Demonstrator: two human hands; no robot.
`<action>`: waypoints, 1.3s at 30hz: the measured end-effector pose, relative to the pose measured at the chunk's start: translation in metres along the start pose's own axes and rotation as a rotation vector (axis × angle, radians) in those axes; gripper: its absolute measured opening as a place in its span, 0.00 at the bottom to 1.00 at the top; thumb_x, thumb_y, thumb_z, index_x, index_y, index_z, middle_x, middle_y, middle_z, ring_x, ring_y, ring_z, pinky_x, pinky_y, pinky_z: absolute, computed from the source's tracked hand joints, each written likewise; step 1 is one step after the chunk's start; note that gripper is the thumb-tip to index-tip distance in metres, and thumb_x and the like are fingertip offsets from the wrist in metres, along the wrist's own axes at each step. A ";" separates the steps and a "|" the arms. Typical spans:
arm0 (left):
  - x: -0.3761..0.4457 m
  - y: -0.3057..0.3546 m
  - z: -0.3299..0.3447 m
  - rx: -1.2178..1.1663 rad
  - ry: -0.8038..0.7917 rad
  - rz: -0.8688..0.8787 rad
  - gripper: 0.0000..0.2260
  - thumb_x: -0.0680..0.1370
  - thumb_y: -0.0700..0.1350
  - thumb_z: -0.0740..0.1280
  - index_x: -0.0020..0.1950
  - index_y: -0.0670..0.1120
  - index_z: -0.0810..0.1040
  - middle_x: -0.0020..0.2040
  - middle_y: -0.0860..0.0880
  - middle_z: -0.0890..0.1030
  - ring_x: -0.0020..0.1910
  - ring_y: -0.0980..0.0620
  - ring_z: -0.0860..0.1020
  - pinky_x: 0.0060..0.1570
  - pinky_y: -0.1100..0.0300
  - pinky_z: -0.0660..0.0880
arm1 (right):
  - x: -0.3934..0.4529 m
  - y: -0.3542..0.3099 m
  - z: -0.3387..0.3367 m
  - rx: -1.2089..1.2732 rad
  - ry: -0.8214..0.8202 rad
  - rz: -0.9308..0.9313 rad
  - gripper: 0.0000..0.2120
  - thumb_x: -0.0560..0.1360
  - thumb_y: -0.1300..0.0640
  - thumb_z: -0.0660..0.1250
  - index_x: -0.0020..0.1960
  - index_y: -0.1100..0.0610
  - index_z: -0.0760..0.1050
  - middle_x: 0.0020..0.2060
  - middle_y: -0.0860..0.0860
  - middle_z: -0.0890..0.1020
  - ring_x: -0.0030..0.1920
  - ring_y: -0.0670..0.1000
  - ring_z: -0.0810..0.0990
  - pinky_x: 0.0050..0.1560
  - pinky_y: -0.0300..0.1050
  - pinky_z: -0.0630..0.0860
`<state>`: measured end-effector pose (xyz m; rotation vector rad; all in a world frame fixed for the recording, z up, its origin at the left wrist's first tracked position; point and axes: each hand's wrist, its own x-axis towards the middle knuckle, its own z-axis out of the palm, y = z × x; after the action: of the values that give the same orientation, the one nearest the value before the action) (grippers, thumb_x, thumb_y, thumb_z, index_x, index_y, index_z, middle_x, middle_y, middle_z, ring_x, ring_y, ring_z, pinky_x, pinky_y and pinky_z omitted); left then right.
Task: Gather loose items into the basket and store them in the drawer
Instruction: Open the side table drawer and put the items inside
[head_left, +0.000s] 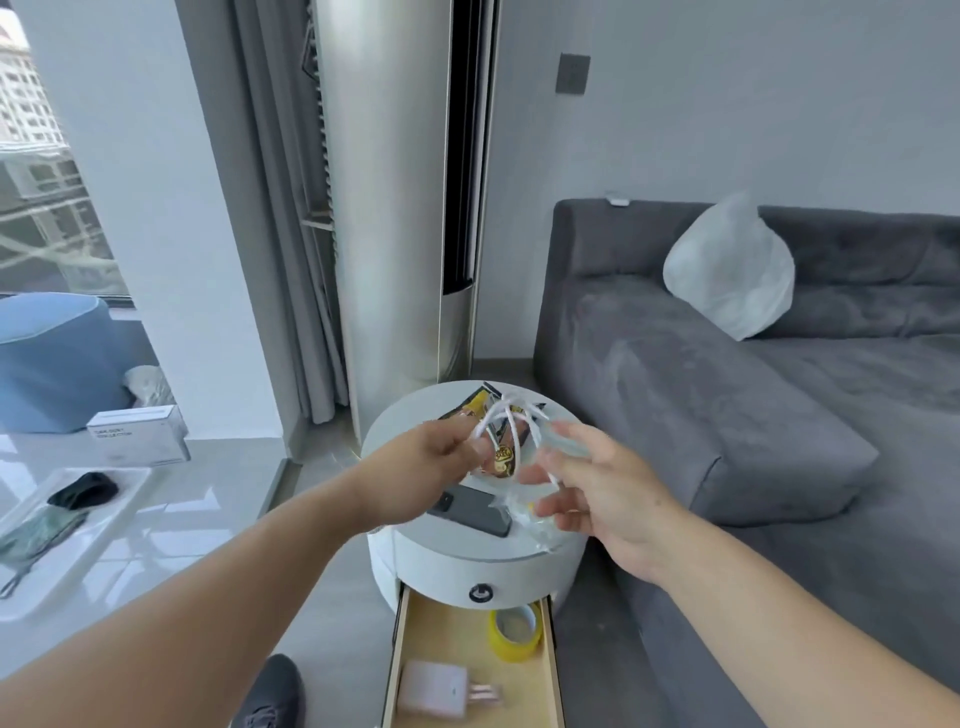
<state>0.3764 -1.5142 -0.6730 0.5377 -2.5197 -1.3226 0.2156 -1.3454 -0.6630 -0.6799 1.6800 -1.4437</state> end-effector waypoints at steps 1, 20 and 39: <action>-0.001 0.003 0.000 -0.091 -0.090 0.001 0.19 0.85 0.59 0.60 0.48 0.45 0.77 0.38 0.49 0.72 0.37 0.51 0.68 0.41 0.56 0.68 | -0.001 0.001 -0.001 -0.106 -0.031 -0.013 0.31 0.83 0.55 0.71 0.80 0.44 0.61 0.47 0.54 0.89 0.34 0.53 0.84 0.36 0.44 0.77; -0.009 0.013 -0.013 -0.300 -0.178 -0.321 0.14 0.85 0.50 0.59 0.39 0.49 0.68 0.32 0.51 0.59 0.30 0.51 0.54 0.25 0.63 0.54 | 0.005 0.008 0.008 0.238 -0.092 0.196 0.14 0.73 0.46 0.73 0.48 0.57 0.78 0.23 0.51 0.71 0.21 0.48 0.66 0.23 0.38 0.60; -0.025 0.003 -0.033 -0.276 -0.366 -0.365 0.16 0.85 0.54 0.64 0.42 0.45 0.78 0.31 0.50 0.59 0.29 0.51 0.55 0.32 0.58 0.50 | 0.005 0.020 -0.014 0.078 -0.596 0.369 0.14 0.67 0.51 0.85 0.42 0.48 0.80 0.31 0.47 0.73 0.28 0.45 0.73 0.28 0.38 0.68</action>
<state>0.4109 -1.5263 -0.6528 0.7813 -2.5236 -2.0306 0.2035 -1.3377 -0.6831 -0.6359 1.1956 -0.9193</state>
